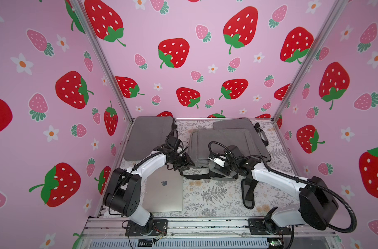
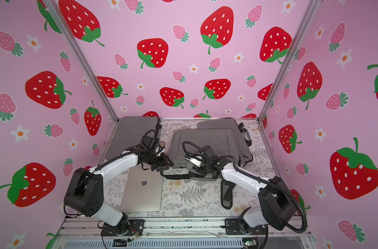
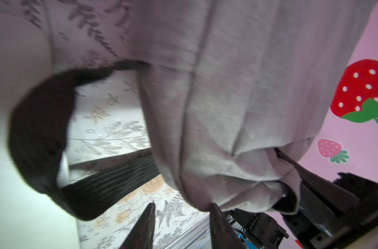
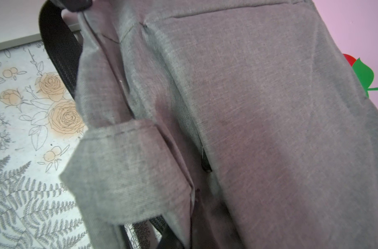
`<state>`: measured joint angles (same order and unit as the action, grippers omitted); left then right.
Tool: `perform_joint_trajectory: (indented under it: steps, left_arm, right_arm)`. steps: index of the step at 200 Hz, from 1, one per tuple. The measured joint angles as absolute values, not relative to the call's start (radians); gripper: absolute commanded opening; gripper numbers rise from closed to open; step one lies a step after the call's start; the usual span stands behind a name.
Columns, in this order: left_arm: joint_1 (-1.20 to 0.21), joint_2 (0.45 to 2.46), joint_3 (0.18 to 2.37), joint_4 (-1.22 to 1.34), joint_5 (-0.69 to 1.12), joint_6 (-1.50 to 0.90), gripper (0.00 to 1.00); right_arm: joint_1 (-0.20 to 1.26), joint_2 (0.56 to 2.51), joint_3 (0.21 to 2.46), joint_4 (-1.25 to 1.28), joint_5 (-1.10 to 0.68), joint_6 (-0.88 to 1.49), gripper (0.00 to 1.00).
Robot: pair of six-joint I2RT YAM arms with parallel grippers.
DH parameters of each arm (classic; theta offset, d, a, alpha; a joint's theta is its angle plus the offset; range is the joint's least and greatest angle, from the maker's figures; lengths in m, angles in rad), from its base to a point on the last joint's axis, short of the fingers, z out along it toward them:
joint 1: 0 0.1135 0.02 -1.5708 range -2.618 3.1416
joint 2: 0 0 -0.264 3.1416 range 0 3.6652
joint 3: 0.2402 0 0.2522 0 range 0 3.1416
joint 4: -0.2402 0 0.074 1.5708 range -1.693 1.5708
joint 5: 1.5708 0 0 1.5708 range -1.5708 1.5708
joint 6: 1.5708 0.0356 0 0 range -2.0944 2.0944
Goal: Open the zippered laptop bag and take out the laptop
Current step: Adjust the zippered laptop bag.
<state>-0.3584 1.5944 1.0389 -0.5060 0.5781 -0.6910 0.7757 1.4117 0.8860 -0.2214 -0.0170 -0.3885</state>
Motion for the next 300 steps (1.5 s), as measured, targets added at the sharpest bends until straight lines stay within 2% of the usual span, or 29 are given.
perform_joint_trajectory:
  steps: [41,84,115,149,242,300]
  left_arm:
    - [-0.341,1.681,1.056,-0.503,0.555,-0.620,0.40]
    - [-0.300,1.753,1.131,-0.555,0.410,-0.493,0.40]
    - [-0.271,1.755,1.131,-0.553,0.375,-0.448,0.41]
    - [-0.266,1.795,1.188,-0.545,0.378,-0.434,0.41]
    - [-0.200,2.037,1.520,-0.506,0.502,-0.442,0.41]
    - [-0.212,2.036,1.528,-0.524,0.477,-0.423,0.47]
  right_arm:
    - [0.762,1.399,0.898,-0.260,-0.033,-0.368,0.00]
    - [0.734,1.380,0.930,-0.297,-0.058,-0.343,0.00]
    - [0.714,1.364,0.965,-0.317,-0.078,-0.331,0.00]
    - [0.696,1.361,0.970,-0.329,-0.105,-0.316,0.00]
    - [0.632,1.355,0.982,-0.361,-0.209,-0.253,0.00]
    - [0.611,1.444,1.061,-0.368,-0.278,-0.181,0.00]
